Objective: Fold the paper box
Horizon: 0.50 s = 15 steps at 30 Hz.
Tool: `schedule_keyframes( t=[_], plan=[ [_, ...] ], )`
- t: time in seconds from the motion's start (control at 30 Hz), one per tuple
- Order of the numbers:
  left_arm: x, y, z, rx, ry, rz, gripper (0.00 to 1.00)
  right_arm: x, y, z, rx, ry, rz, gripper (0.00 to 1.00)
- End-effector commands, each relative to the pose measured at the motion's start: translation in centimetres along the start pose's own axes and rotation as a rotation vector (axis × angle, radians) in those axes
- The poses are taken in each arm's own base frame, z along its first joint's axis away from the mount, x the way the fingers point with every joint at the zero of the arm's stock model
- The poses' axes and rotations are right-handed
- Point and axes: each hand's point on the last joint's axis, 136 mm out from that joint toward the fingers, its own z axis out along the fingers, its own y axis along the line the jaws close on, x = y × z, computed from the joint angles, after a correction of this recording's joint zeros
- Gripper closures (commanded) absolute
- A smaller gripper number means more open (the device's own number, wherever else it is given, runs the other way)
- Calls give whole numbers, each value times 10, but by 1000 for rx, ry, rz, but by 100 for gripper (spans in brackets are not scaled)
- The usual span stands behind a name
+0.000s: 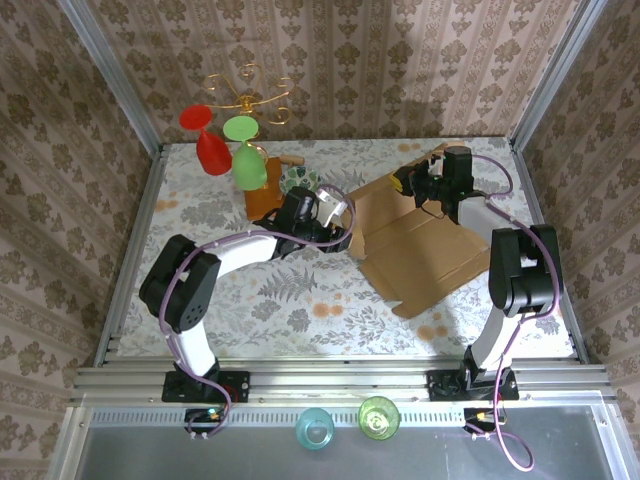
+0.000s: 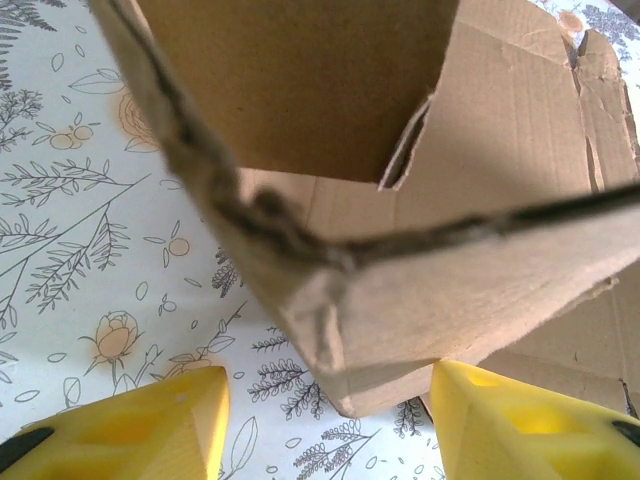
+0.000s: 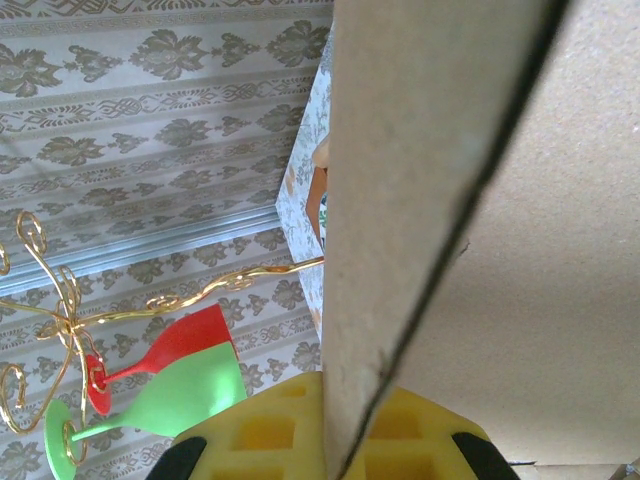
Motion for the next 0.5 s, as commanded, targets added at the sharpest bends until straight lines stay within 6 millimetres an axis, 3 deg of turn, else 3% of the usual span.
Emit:
schedule_keyframes(
  t=[0.0, 0.27, 0.47],
  plan=[
    [-12, -1, 7, 24, -15, -7, 45, 8, 10, 1, -39, 34, -23, 100],
    [-24, -16, 4, 0, -59, 2, 44, 10, 16, -7, -99, 17, -41, 100],
    [-15, 1, 12, -91, -54, -54, 45, 10, 17, -10, -130, -4, -25, 100]
  ],
)
